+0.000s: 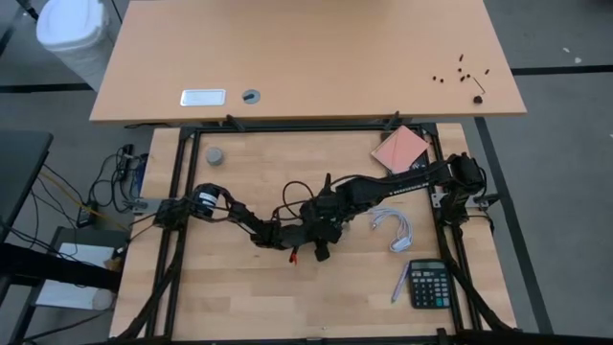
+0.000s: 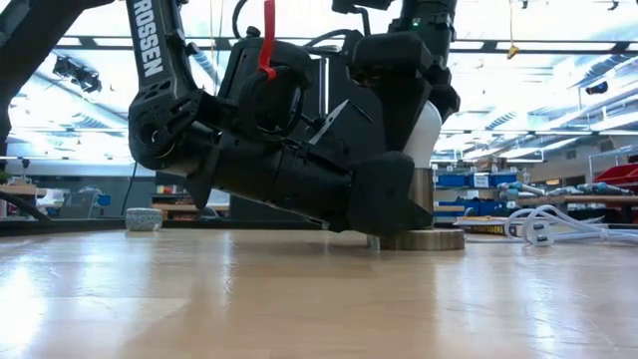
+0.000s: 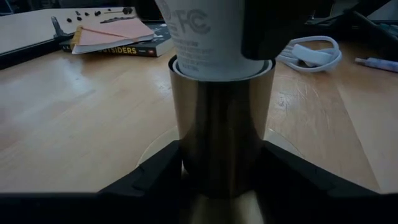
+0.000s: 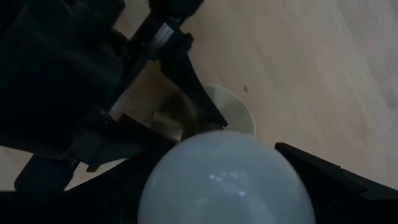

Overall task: Screw lightbulb
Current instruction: Remove the white lightbulb from the golden lamp

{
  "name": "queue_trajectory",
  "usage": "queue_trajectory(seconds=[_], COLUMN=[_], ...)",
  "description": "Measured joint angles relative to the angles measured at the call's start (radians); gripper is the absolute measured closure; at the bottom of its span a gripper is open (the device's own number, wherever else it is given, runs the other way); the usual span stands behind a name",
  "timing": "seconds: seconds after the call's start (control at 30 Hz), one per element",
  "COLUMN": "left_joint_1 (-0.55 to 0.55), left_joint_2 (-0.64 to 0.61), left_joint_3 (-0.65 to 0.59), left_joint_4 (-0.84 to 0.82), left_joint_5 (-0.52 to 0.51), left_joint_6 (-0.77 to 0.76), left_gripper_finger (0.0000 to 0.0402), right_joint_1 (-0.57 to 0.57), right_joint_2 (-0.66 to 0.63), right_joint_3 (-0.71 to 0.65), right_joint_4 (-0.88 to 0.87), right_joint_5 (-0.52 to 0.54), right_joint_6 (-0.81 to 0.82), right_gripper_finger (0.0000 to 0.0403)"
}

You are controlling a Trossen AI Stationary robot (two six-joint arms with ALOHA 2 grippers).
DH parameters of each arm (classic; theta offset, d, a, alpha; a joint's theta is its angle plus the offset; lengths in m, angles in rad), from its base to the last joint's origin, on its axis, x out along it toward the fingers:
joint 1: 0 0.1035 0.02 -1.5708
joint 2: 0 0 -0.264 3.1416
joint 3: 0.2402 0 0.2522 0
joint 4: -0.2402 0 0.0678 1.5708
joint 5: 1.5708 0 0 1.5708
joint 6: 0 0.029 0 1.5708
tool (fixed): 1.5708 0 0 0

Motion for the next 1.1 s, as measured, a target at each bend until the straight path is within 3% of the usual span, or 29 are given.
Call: queue_trajectory(seconds=[0.5, 0.87, 1.1], left_joint_1=[0.000, -0.001, -0.001], left_joint_2=[0.000, 0.000, 0.000], left_joint_3=[0.000, -0.001, -0.001], left_joint_4=[0.000, 0.013, 0.016], left_joint_5=[0.003, 0.003, 0.004], left_joint_6=[-0.029, -0.029, -0.029], left_gripper_finger=[0.0189, 0.0189, 0.0189], right_joint_1=[0.000, 0.000, -0.005], right_joint_2=[0.000, 0.000, 0.000], right_joint_3=[0.000, -0.001, -0.001], right_joint_4=[-0.025, -0.010, -0.005], right_joint_5=[-0.061, -0.079, -0.077], right_joint_6=[0.308, 0.419, 0.422], right_gripper_finger=[0.0096, 0.0097, 0.0140])
